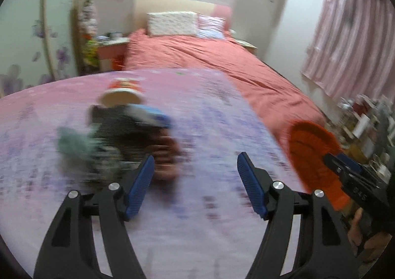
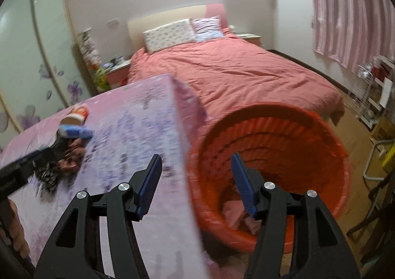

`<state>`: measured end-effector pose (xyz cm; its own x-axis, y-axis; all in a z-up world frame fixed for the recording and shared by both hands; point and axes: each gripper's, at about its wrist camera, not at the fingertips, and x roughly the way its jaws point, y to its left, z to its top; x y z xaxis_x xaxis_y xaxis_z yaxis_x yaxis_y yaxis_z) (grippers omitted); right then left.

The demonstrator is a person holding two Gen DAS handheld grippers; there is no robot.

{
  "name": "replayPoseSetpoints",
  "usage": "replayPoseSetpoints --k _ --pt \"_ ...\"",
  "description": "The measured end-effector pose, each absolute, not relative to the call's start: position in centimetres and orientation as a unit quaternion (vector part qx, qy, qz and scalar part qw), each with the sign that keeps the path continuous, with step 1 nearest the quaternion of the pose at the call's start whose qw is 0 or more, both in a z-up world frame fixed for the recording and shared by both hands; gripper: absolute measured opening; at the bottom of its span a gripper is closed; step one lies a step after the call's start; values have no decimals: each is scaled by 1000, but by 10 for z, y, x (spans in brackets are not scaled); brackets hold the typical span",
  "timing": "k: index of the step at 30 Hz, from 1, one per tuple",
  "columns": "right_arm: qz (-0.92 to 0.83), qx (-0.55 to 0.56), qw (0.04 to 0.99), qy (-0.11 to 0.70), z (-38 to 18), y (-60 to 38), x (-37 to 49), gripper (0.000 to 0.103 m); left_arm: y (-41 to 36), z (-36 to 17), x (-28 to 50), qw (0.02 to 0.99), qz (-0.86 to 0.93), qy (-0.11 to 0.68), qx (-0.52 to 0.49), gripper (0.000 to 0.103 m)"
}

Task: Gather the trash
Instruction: 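Grasp the black floral scrunchie with the left tool while the right tool grasps the brown scrunchie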

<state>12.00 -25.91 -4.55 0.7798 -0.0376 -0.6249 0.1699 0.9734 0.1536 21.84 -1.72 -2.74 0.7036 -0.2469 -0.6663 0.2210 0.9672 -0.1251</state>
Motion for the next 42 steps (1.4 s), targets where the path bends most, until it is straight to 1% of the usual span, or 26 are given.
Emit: replayPoseSetpoints --k 3,6,8,9,12,13,14,16,19,28,29,30,32,33,36,42 --pt "-35 88 937 336 -47 -234 127 59 17 -33 223 925 -92 369 -25 69" --pt "-15 78 936 343 -49 -209 134 59 35 -44 228 919 -75 385 -33 67" --pt "-6 74 935 347 -49 -195 139 59 41 -53 231 916 -73 393 -34 57" --pt "-2 71 935 348 -49 -188 141 59 44 -58 234 914 -73 397 -32 55" --pt "12 63 933 354 -50 -168 149 59 47 -68 238 911 -76 404 -32 37" --pt "18 60 932 358 -51 -160 152 59 46 -71 239 911 -75 405 -31 24" --pt "20 58 931 360 -51 -156 155 59 51 -73 240 909 -78 408 -35 15" --pt "30 56 929 366 -52 -145 162 59 56 -73 238 908 -80 409 -43 12" --pt "45 56 925 373 -55 -129 171 57 77 -68 229 911 -78 402 -46 9" --pt "90 76 908 402 -68 -85 215 39 147 -61 211 917 -26 394 -51 8" --pt "91 74 906 408 -72 -80 218 34 155 -63 213 915 -20 398 -59 8" --pt "94 71 903 413 -75 -76 221 25 162 -65 215 914 -15 400 -63 8" --pt "91 54 901 420 -80 -68 225 16 172 -67 218 912 -11 403 -71 8" --pt "87 47 904 415 -80 -66 223 13 176 -68 218 911 -10 405 -75 8" --pt "77 45 911 404 -76 -72 215 10 181 -72 220 909 -10 410 -81 8" --pt "4 39 921 387 -67 -107 195 9 177 -73 215 909 -24 407 -83 10"
